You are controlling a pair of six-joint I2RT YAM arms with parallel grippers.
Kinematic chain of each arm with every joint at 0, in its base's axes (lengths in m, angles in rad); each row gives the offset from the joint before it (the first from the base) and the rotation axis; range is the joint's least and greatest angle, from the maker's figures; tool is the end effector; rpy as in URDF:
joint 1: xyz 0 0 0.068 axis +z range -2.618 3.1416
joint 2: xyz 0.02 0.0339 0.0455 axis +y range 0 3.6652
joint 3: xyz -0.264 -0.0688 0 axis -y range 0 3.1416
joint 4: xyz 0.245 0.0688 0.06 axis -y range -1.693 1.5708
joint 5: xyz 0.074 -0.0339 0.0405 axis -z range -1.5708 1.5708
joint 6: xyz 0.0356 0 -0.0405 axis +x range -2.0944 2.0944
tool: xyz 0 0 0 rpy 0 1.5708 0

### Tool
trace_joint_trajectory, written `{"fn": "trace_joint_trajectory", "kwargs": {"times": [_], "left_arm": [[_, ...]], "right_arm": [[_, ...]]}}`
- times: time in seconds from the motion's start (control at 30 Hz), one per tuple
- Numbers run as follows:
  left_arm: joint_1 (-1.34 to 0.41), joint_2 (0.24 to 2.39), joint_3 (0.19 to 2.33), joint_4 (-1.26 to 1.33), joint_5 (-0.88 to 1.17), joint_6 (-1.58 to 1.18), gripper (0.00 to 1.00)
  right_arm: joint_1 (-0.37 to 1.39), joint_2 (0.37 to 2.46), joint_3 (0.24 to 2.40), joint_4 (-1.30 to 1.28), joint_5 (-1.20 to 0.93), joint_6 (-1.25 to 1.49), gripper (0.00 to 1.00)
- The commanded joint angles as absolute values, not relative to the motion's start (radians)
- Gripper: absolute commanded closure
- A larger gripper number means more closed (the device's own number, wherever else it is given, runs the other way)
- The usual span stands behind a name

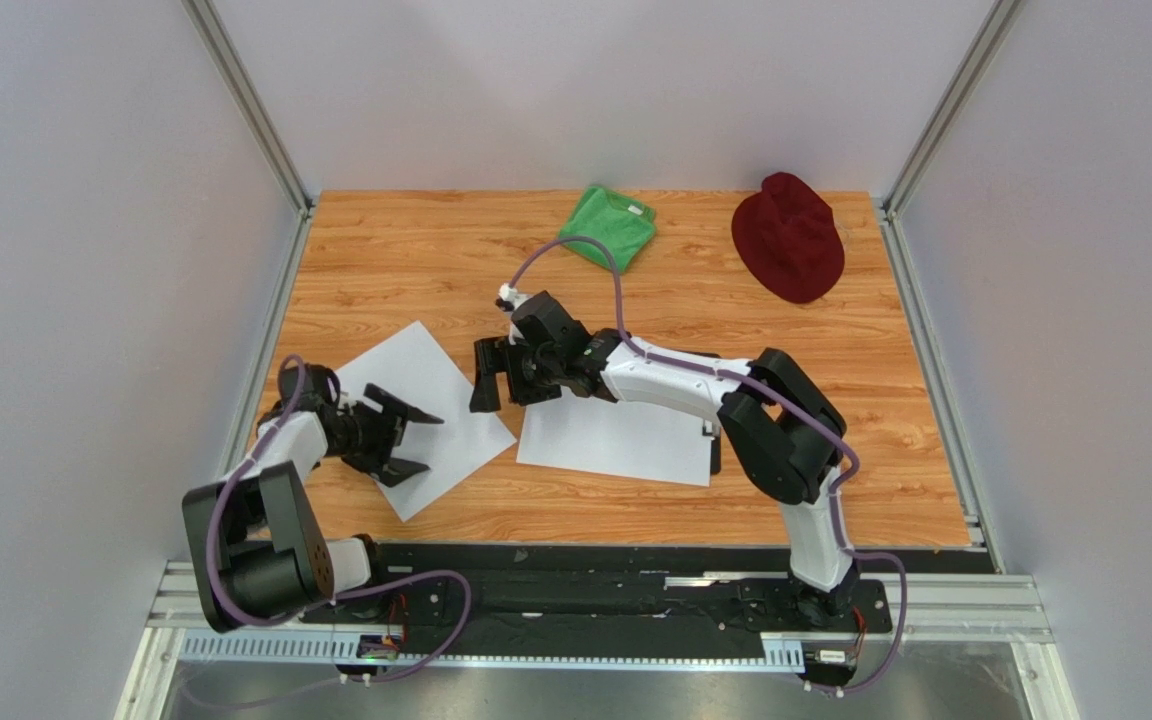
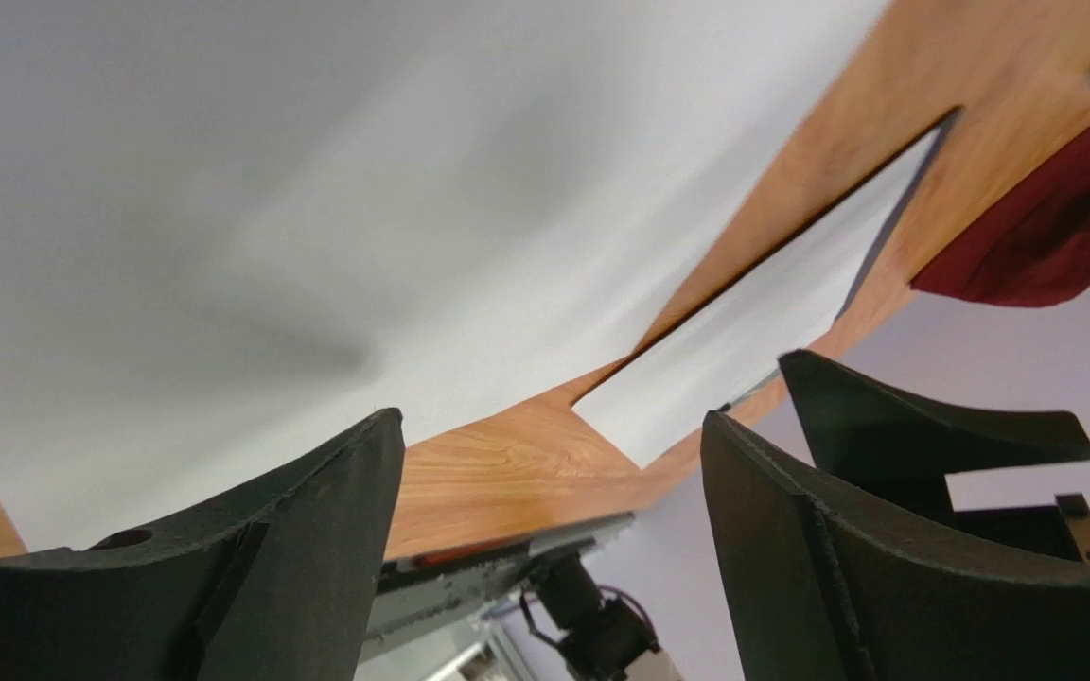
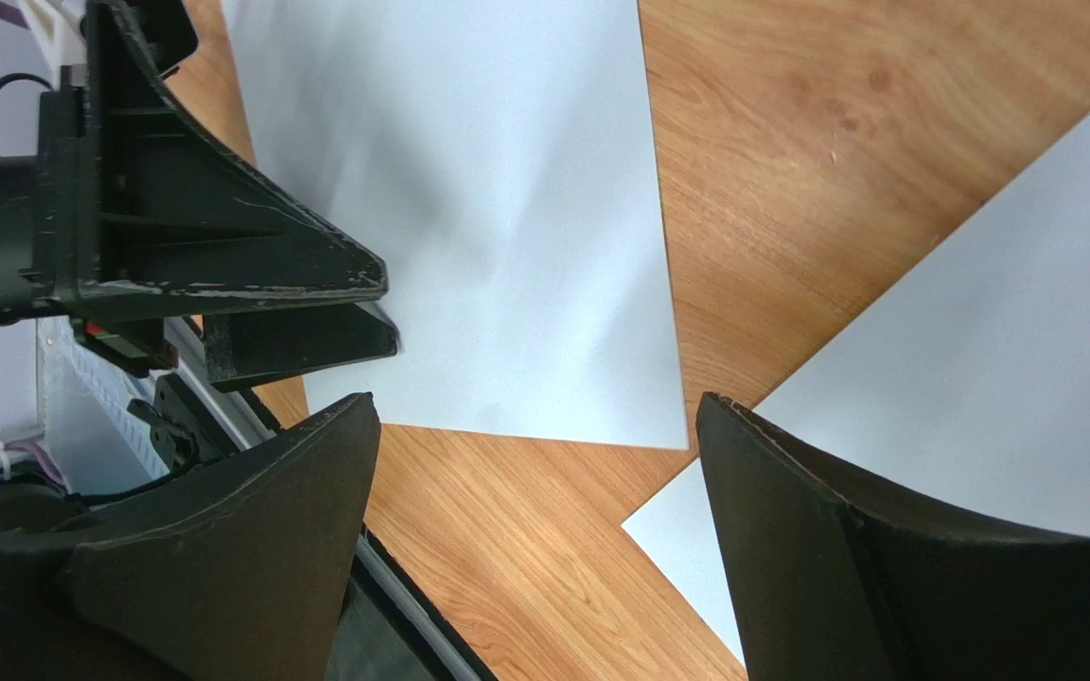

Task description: Put the files into the folder

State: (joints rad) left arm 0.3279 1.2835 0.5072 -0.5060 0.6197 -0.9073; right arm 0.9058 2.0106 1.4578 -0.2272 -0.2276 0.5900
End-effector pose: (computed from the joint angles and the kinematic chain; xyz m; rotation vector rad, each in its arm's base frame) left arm 0.1878 0.0420 0.1391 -1.5580 2.4247 -1.0028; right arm 0.2712 0.3588 0.1984 -0.5212 2.4994 0.9376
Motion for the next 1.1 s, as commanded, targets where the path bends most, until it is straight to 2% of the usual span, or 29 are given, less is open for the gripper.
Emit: {"fn": "trace_joint_trajectory", "kwargs": {"times": [0.0,0.1,0.23,0.37,0.6,0.77,1.07], "left_arm": [[0.331,1.131,0.64,-0.617,0.47,-0.839,0.12],[0.334,1.15,0.67,-0.632,0.416,-0.871,0.05],[0.342,1.287,0.684,-0.582,0.428,-0.899,0.04],[0.357,1.416,0.669,-0.506,0.477,-0.936,0.05],[0.359,1.43,0.62,-0.459,0.475,-0.977,0.05],[0.359,1.43,0.591,-0.431,0.503,-1.002,0.05],[0.36,1.417,0.574,-0.426,0.541,-0.999,0.05]], "right_arm": [[0.923,2.104,1.603,-0.319,-0.212,0.384,0.17],[0.956,2.14,1.66,-0.38,-0.116,0.301,0.15],[0.974,2.2,1.784,-0.497,-0.02,0.276,0.13],[0.994,2.243,1.793,-0.528,-0.002,0.272,0.13],[1.04,2.279,1.783,-0.529,0.078,0.285,0.13],[1.039,2.266,1.717,-0.427,-0.069,0.346,0.13],[0.931,2.2,1.502,-0.029,-0.59,0.581,0.1]]}}
